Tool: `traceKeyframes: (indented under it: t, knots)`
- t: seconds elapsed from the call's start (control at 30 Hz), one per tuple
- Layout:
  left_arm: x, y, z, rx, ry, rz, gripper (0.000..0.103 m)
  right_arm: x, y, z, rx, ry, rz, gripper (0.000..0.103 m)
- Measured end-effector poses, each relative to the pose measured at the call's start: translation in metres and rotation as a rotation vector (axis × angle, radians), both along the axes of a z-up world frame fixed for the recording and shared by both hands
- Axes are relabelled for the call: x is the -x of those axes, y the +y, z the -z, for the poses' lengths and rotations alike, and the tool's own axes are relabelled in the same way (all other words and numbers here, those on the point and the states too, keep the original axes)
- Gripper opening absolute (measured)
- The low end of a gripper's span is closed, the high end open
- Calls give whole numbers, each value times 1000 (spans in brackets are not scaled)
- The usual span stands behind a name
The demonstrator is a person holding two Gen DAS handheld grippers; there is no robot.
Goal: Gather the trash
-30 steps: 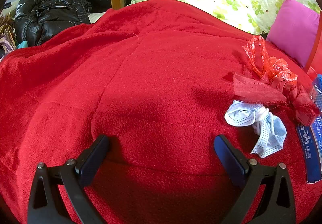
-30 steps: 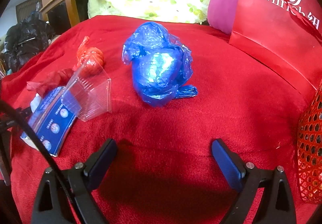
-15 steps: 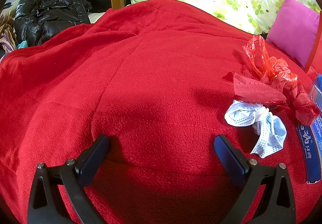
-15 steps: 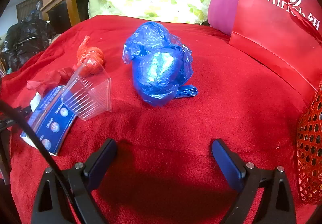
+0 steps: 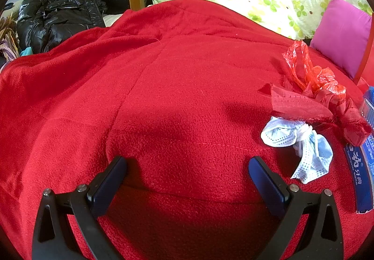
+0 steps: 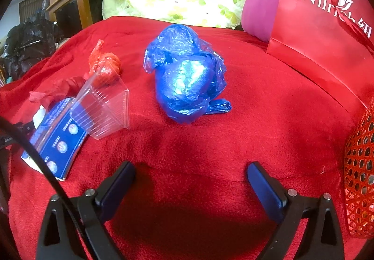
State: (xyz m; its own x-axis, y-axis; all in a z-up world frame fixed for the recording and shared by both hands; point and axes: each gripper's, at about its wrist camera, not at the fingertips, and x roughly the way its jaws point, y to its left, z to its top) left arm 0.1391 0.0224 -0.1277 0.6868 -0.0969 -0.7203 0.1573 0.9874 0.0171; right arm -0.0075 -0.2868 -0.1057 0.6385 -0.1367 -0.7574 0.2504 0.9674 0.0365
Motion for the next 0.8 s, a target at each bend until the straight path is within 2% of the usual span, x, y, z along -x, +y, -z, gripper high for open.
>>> traceKeyframes:
  t: [0.3,0.53,0.67,0.8]
  knots:
    - [1,0,1,1,3,3,103,6,-1,-4,-28,-12,-8,99]
    - [0,0,1,3,3,3,103,15,-8,-25,-174,-88,-16,99]
    - [-1,-2,1,-12,6,-1,103,21,-7,-43,-173,-144,-24,99]
    - [-1,-4,0,-15,24,-22,103,28,-2,-56,-170,-163,-47,99]
